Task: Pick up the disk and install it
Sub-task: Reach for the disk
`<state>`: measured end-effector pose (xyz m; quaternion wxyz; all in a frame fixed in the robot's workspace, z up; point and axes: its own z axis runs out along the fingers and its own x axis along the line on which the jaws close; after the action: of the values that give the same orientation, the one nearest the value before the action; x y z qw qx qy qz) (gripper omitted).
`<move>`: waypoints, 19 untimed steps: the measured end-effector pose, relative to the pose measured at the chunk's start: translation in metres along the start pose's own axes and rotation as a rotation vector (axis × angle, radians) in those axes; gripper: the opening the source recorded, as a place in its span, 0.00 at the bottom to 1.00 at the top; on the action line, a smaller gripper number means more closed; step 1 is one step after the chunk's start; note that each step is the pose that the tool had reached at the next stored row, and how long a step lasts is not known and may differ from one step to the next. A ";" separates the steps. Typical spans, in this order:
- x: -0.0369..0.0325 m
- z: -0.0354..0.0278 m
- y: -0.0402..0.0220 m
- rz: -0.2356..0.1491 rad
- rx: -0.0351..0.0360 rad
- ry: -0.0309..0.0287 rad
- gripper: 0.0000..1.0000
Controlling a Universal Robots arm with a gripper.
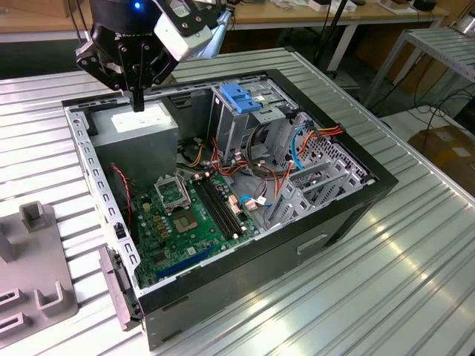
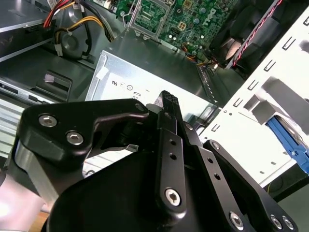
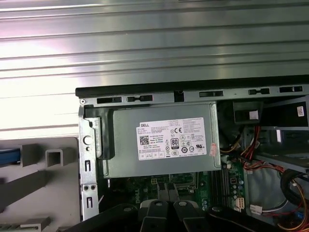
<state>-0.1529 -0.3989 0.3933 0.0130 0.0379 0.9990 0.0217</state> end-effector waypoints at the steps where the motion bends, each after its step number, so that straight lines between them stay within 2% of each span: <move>1: 0.0017 0.0000 -0.0001 0.000 -0.0001 -0.0001 0.10; 19: 0.0136 -0.0004 -0.0010 0.000 -0.0001 0.0000 0.10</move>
<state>-0.1665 -0.3989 0.3933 0.0131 0.0379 0.9990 0.0217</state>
